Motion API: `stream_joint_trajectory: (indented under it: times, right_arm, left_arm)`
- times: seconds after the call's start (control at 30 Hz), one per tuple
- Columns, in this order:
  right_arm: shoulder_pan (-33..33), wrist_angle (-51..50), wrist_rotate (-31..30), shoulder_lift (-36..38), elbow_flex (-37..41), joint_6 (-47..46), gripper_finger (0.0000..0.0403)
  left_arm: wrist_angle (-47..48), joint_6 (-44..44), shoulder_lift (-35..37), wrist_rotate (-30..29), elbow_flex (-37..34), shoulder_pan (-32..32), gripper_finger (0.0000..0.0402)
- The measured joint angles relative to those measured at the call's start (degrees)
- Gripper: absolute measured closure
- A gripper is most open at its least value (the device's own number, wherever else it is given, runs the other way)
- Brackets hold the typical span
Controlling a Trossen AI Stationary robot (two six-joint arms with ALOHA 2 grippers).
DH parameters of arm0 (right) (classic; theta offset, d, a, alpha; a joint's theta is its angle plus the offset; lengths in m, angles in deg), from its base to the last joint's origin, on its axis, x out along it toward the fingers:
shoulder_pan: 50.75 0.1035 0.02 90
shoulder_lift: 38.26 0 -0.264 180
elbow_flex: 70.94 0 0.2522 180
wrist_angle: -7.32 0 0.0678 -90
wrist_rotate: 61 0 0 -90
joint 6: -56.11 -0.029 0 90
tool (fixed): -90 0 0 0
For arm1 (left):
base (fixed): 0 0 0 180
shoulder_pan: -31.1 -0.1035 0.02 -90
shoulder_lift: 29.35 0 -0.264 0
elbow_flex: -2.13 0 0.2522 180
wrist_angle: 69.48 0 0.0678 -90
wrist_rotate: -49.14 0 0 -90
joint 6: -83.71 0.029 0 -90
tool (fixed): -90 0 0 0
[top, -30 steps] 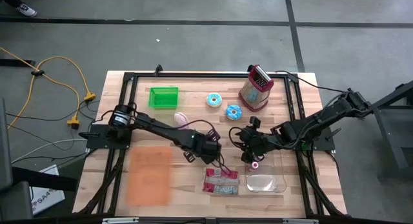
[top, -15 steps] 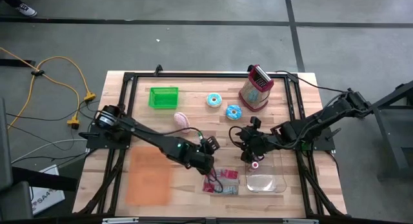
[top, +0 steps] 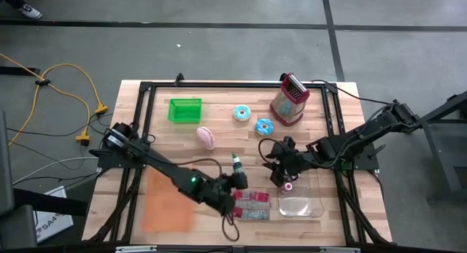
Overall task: Pick & Place Food Item
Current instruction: Put the green paint bottle into the transparent bin
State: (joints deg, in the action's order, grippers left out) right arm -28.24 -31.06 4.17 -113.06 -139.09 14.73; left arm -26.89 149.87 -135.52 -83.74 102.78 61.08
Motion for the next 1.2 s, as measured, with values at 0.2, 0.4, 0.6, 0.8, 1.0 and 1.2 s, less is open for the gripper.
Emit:
stream_joint_trajectory:
  times: [0.2, 0.4, 0.6, 0.8, 1.0, 1.2]
  right_arm:
    - [0.0, 4.8, 4.2, 0.0, 0.0, 0.5, 0.0254]
    - [0.0, 9.4, 7.3, 0.0, 0.0, 1.0, 0.0254]
    - [0.0, 12.1, 8.7, 0.0, 0.0, 0.8, 0.0254]
    - [0.0, 14.7, 13.2, 0.0, 0.0, 0.7, 0.0254]
    - [0.0, 17.5, 18.2, 0.0, 0.0, 0.6, 0.0254]
    - [0.0, 19.6, 23.2, 0.0, 0.0, 0.8, 0.0254]
  left_arm:
    - [-3.9, 6.6, 0.0, 0.1, 0.0, 3.3, 0.0247]
    - [-5.6, 14.8, 0.0, 2.3, 0.0, 5.3, 0.0247]
    - [-6.5, 19.1, 0.0, 2.2, 0.0, 5.5, 0.0247]
    - [-11.1, 24.2, 0.0, 2.1, 0.0, 5.5, 0.0247]
    - [-11.8, 30.4, 0.0, 2.1, 0.0, 5.5, 0.0247]
    - [-14.0, 37.9, 0.0, 2.1, 0.0, 5.9, 0.0247]
